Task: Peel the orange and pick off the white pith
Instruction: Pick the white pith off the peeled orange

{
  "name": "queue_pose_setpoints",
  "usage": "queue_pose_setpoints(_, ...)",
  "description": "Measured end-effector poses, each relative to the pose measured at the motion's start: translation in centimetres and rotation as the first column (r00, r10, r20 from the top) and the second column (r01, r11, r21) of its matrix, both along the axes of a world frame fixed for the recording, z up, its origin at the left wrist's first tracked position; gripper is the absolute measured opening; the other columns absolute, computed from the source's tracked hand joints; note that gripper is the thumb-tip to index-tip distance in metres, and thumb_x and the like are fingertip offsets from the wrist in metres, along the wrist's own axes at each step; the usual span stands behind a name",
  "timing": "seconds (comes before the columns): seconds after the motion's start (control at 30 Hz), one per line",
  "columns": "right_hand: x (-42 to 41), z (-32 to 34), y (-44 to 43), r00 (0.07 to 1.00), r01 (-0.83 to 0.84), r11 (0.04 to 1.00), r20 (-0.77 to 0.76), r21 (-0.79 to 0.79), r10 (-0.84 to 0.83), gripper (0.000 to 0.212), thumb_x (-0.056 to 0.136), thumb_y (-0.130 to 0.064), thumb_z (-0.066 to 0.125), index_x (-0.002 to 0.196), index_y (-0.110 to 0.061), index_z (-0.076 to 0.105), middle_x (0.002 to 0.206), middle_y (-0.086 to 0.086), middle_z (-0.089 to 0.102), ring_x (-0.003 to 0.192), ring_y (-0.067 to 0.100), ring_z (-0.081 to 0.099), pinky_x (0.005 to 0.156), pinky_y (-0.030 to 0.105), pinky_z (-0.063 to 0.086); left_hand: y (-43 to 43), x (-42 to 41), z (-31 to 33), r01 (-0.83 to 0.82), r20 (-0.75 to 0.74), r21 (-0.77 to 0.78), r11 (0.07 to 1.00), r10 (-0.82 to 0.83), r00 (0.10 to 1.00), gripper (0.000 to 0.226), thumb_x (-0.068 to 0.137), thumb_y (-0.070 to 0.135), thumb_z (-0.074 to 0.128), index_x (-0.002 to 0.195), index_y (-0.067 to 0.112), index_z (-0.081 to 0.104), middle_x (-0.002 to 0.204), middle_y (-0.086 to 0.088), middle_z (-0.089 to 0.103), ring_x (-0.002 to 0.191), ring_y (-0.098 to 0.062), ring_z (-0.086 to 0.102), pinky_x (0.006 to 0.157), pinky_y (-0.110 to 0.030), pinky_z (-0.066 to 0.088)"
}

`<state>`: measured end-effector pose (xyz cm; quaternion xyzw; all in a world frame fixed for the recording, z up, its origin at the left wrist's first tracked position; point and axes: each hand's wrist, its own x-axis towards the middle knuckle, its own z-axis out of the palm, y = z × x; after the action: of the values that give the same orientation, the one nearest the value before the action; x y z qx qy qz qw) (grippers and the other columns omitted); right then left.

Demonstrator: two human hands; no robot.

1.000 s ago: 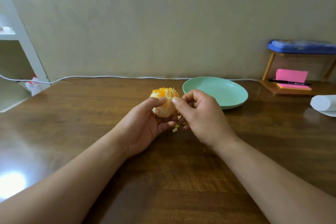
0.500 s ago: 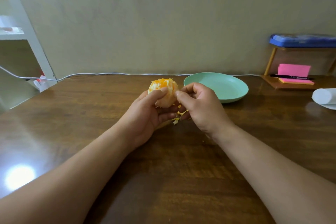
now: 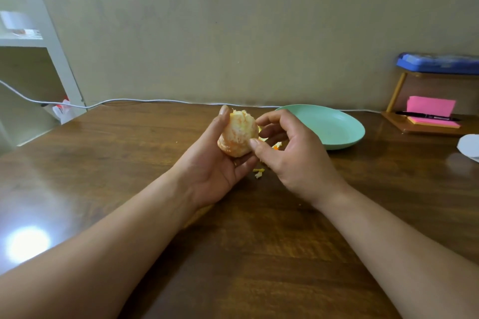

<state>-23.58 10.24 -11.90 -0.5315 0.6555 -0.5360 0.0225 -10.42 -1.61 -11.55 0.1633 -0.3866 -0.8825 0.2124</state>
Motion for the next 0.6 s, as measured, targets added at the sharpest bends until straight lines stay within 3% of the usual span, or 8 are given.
queue_pose_setpoints(0.07,-0.08,0.06,-0.01,1.0,0.022,1.0,0.003,-0.017,-0.022,0.025,0.095,-0.032,0.079,0.116,-0.031,0.065,0.101,-0.012,0.07,0.095,0.003,0.067,0.077,0.016,0.056,0.02,0.15,0.2,0.017,-0.007,0.046,0.999,-0.017,1.0,0.064,0.106,0.054,0.056,0.146,0.004,0.061,0.148,-0.017,0.064,0.125,-0.024,0.064,0.097,-0.031,0.058)
queue_pose_setpoints(0.13,-0.18,0.1,0.08,0.999,0.046,0.999,-0.022,-0.02,-0.047,0.023,0.096,-0.035,0.078,0.114,-0.03,0.065,0.099,-0.013,0.07,0.094,0.001,0.067,0.077,0.015,0.056,0.18,0.26,0.39,0.01,-0.01,0.051,0.999,-0.01,1.0,0.058,0.107,0.046,0.054,0.144,0.002,0.061,0.143,-0.018,0.067,0.12,-0.025,0.068,0.1,-0.033,0.057)
queue_pose_setpoints(0.23,-0.24,0.22,0.28,0.992,0.082,0.997,-0.099,-0.014,-0.083,0.022,0.095,-0.04,0.078,0.11,-0.031,0.064,0.098,-0.014,0.071,0.094,0.002,0.069,0.077,0.02,0.059,0.6,0.18,0.59,-0.03,-0.017,-0.029,0.999,0.03,0.999,0.052,0.108,0.045,0.056,0.138,0.003,0.065,0.127,-0.016,0.074,0.106,-0.023,0.073,0.09,-0.032,0.063)
queue_pose_setpoints(0.33,-0.2,0.27,0.39,0.975,0.105,0.995,-0.198,0.0,-0.103,0.026,0.093,-0.043,0.079,0.108,-0.032,0.062,0.099,-0.014,0.071,0.094,0.006,0.07,0.08,0.035,0.062,0.88,0.09,0.67,-0.072,-0.024,-0.107,0.992,0.07,0.997,0.053,0.103,0.045,0.062,0.138,0.006,0.066,0.12,-0.013,0.075,0.096,-0.019,0.074,0.075,-0.029,0.065)
queue_pose_setpoints(0.5,0.05,0.49,0.45,0.881,0.168,0.983,-0.436,-0.069,-0.181,0.033,0.09,-0.05,0.079,0.106,-0.03,0.059,0.099,-0.013,0.071,0.093,0.009,0.069,0.075,0.041,0.06,0.79,-0.15,0.39,-0.099,0.004,-0.17,0.98,0.101,0.995,0.057,0.101,0.048,0.065,0.141,0.008,0.065,0.122,-0.011,0.072,0.099,-0.018,0.067,0.08,-0.028,0.059)
queue_pose_setpoints(0.6,-0.17,0.58,0.23,0.807,0.198,0.977,-0.551,-0.086,-0.212,0.031,0.092,-0.05,0.075,0.104,-0.027,0.058,0.092,-0.009,0.068,0.083,0.018,0.066,0.067,0.042,0.056,0.8,-0.35,0.18,-0.104,0.028,-0.193,0.976,0.112,0.993,0.051,0.1,0.049,0.066,0.133,0.01,0.07,0.118,-0.009,0.073,0.093,-0.017,0.068,0.077,-0.028,0.055)
